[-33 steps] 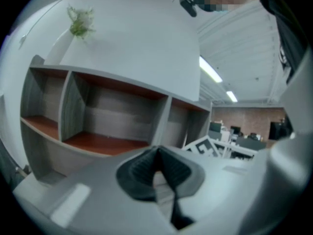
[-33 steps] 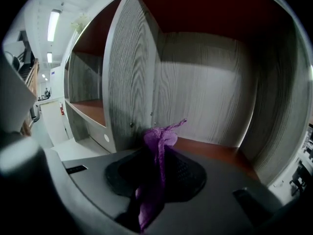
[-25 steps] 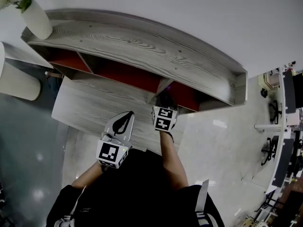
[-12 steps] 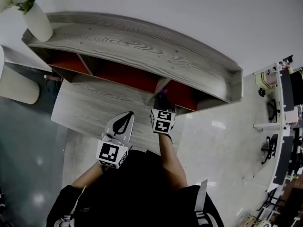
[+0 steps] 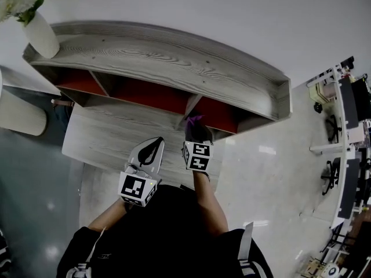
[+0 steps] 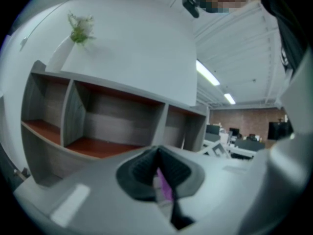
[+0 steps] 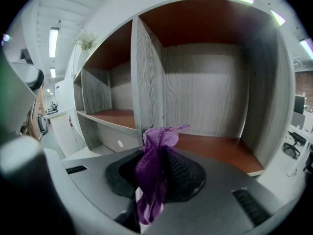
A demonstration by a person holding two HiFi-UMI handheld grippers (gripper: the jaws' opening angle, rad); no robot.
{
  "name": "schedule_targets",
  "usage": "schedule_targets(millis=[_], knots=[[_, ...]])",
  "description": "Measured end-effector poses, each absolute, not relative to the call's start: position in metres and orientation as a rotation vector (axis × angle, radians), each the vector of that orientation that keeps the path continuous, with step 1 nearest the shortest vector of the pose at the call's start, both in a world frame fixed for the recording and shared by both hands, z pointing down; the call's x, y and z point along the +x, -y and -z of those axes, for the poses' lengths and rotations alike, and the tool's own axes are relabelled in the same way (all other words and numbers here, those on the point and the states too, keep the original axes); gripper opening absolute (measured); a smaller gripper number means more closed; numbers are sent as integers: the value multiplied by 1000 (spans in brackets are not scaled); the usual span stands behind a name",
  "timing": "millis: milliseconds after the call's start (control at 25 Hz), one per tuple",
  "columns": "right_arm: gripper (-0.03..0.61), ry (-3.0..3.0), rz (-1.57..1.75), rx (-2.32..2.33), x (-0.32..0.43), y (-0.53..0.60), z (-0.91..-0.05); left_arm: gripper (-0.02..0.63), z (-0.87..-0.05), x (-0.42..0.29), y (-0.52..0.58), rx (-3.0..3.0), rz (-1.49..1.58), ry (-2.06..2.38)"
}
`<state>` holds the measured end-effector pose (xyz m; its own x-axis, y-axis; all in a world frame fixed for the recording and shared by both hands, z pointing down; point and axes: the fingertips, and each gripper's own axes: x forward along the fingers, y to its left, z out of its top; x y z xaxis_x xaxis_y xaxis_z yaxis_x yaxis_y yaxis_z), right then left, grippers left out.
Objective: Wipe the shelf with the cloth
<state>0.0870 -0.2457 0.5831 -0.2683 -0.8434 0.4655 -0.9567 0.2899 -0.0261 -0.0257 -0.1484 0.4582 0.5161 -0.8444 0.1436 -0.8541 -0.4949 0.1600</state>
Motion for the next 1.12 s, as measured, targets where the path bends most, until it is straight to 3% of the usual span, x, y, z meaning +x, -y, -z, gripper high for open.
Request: schedule_targets(millis=[560,1120], knots=[[78,1999,-355,2076,202,254,-538,5,-454,15,161,2648,-63,1275],[80,1723,-480,2201,261,275,-571,5,-456,40,179,2706,-92,1155]])
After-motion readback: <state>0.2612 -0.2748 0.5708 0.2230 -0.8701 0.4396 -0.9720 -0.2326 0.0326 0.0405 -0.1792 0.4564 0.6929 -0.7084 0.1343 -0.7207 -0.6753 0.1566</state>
